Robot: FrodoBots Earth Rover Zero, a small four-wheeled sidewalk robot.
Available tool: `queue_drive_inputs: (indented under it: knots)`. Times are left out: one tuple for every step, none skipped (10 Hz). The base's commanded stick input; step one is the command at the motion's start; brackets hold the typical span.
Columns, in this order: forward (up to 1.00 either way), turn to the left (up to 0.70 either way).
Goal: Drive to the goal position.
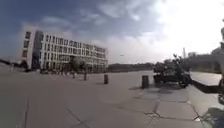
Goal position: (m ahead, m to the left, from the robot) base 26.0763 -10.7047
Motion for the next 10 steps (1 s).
queue_drive_inputs:
  knots:
    - [0.85,0.0]
    - [0.85,0.2]
    - [0.85,0.34]
    - [0.85,0.24]
    - [0.85,0.0]
    - [0.85,0.0]
    - [0.85,0.0]
    - [0.85,0.0]
    - [0.85,0.0]
    - [0.85,0.0]
